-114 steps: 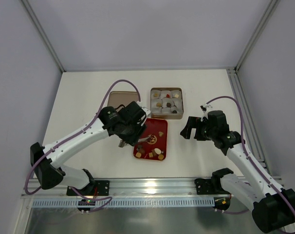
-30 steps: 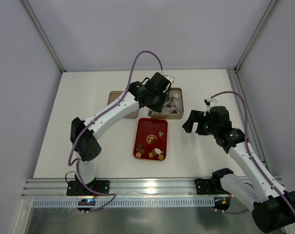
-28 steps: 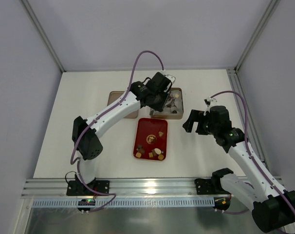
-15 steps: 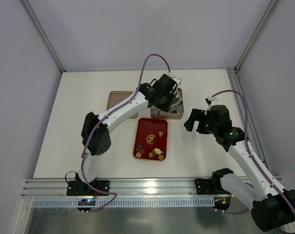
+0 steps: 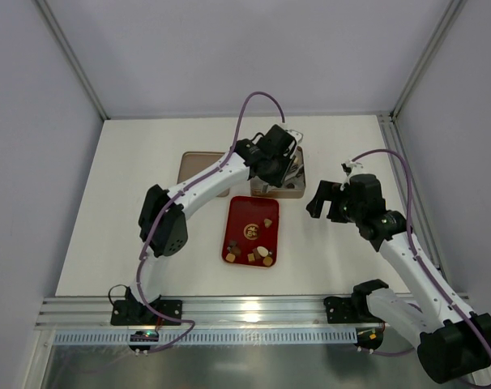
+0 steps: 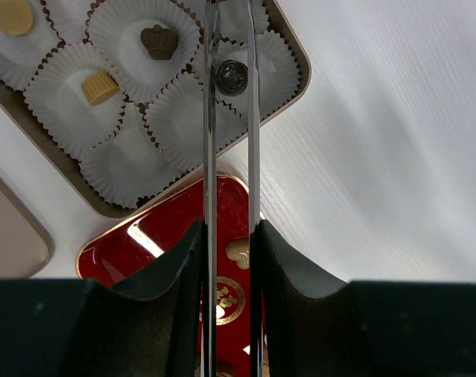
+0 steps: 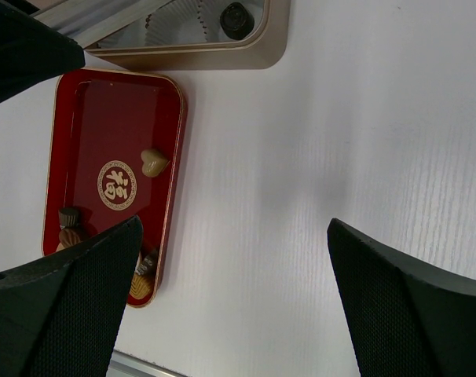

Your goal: Pack the chocolate

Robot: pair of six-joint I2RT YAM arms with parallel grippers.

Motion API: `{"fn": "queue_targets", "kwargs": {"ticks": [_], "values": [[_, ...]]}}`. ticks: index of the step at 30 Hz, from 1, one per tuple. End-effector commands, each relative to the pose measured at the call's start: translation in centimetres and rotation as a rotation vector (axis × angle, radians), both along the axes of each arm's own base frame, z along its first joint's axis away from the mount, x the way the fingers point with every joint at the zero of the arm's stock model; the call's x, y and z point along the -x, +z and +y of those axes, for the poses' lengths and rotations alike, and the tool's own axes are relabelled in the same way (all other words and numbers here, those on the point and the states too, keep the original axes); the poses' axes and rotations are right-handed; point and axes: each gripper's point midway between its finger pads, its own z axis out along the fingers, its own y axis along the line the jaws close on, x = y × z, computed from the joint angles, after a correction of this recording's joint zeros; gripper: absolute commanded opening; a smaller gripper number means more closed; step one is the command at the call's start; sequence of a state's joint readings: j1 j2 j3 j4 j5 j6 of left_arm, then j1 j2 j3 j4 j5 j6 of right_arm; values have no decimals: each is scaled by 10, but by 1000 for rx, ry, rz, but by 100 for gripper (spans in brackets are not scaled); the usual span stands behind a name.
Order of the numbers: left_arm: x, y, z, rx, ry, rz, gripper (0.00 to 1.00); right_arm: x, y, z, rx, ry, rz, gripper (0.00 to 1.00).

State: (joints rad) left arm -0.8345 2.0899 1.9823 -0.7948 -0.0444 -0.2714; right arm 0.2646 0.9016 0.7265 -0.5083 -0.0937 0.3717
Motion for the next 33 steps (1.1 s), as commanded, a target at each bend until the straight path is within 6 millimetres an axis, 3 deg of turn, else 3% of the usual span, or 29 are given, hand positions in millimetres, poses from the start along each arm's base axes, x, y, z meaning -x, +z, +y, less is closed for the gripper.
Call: {"fn": "queue_targets", "kwargs": {"ticks": [1, 14, 24, 31, 33], "values": [[-14, 32, -6, 62, -2, -91, 30, -9, 15, 4, -17, 10, -45, 100], [-19, 41, -3, 60, 1, -120, 43, -9, 16, 4, -17, 14, -45, 100], [-17, 76, 4, 103, 5, -172, 44, -9, 20, 4, -27, 12, -59, 100], [-4, 103, 20, 146, 20, -199, 45, -8, 25, 6, -42, 12, -71, 100], [0, 101, 26, 143, 28, -189, 45, -7, 27, 6, -46, 8, -74, 100]]}}
